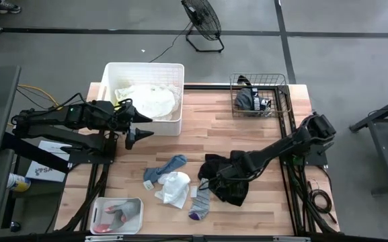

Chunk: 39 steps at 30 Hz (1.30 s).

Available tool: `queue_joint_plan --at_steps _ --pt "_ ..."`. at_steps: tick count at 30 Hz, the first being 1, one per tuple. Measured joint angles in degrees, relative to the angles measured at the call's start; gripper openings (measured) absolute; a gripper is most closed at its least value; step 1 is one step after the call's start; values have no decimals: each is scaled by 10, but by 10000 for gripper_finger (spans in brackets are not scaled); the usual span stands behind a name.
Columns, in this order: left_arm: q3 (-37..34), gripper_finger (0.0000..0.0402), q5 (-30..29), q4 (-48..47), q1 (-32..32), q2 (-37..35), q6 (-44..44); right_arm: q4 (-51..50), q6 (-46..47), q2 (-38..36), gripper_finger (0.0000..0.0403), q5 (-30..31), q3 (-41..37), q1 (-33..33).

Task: Pick & Place Cloths
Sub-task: Put the black boxer shorts into the gold wire basket

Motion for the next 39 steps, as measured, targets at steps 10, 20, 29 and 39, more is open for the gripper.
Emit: queue_joint_plan --at_steps 10,20,29,39 --pt "0 285 0 0 0 0 0 44 -15 43 326 1 0 1" --pt "0 285 0 -6 0 0 0 72 -9 96 324 -18 1 -9" --pt "0 285 3 -20 0 0 -2 86 -18 117 280 -49 -3 -40" --pt "0 285 4 -26 0 0 -2 91 -9 116 168 -59 -21 -61"
